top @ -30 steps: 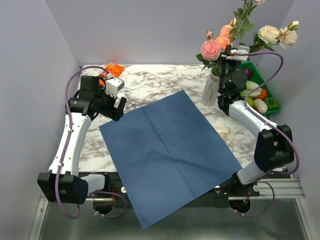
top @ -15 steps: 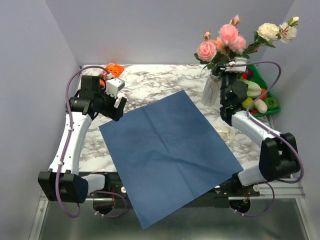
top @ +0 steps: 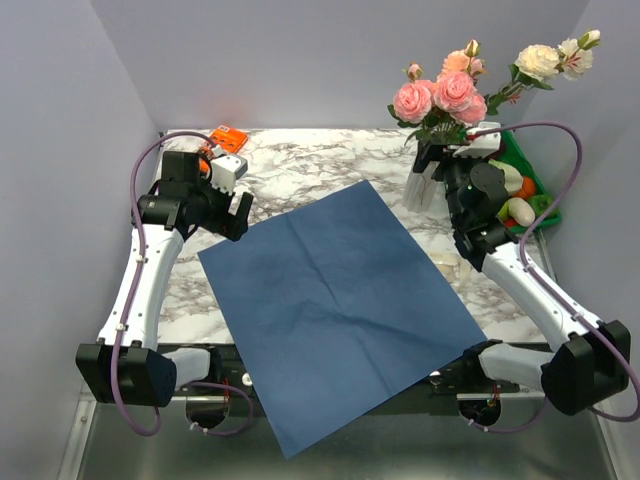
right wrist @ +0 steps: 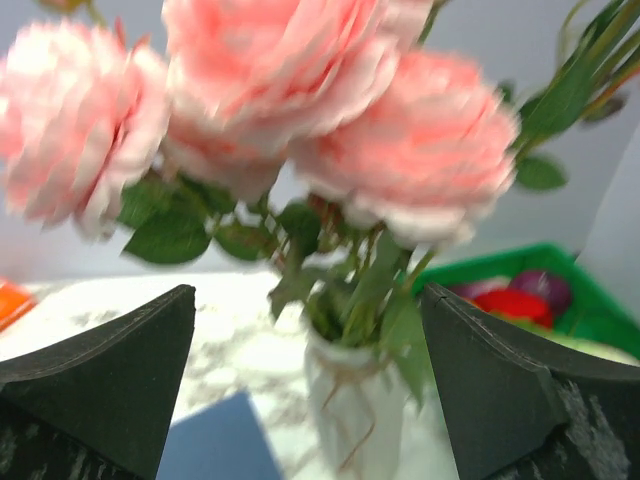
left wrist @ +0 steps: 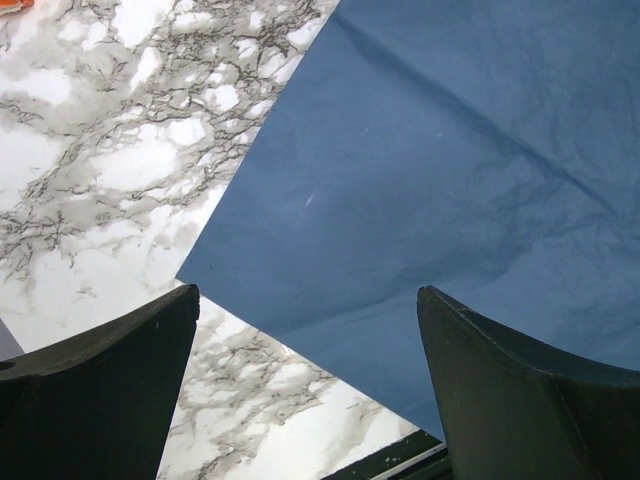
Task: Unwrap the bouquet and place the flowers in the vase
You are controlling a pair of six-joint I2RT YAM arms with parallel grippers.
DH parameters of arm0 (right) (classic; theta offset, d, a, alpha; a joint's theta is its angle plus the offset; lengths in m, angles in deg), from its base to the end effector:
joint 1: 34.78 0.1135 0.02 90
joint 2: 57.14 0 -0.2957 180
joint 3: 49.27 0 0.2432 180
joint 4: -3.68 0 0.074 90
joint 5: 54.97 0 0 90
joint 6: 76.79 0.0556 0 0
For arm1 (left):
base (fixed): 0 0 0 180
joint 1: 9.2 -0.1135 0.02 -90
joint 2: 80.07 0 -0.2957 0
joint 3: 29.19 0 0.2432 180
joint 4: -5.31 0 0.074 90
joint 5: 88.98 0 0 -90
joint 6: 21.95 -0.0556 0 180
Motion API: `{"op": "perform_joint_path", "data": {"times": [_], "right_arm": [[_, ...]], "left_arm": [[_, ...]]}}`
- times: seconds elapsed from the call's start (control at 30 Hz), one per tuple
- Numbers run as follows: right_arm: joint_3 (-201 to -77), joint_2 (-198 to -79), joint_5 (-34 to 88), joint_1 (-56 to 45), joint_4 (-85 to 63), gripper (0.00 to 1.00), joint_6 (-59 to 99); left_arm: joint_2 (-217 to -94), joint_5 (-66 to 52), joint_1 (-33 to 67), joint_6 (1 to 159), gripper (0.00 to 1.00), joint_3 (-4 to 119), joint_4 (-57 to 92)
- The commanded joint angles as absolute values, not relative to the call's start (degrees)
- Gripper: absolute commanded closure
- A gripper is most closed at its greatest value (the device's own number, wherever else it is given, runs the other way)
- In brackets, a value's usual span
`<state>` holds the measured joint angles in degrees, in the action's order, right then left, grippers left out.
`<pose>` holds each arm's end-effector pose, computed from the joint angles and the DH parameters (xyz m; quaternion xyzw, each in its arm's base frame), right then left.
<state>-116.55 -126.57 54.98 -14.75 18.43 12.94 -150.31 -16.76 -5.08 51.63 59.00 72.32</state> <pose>0.2718 0.0789 0.4088 0.0246 0.6300 0.0252 0.7758 0.2327 -0.0338 0.3708 0.2182 0.9011 -0.1069 0.3590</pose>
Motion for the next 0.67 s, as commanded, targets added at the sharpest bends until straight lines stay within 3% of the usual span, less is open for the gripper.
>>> {"op": "perform_joint_path", "data": {"times": [0.0, 0.17, 0.33, 0.63], "right_arm": [[-119.98, -122.19, 52.53, -13.60, -8.73, 0.00, 26.29], [-121.12, -117.53, 47.80, -10.79, -23.85, 0.00, 30.79], [-119.63, -109.88, 42.16, -8.16, -26.78, 0.00, 31.14], [-123.06, -110.05, 46.19, -7.80, -35.57, 0.00, 29.65]], "left_arm": [[-147.75, -16.03, -5.51, 54.86, 0.01, 57.17, 70.13], [-146.25, -12.26, -5.51, 56.27, 0.01, 54.44, 68.63], [-146.43, -11.37, -5.51, 57.68, 0.01, 54.08, 69.34], [-146.69, -14.18, -5.51, 60.23, 0.01, 53.91, 69.60]]}}
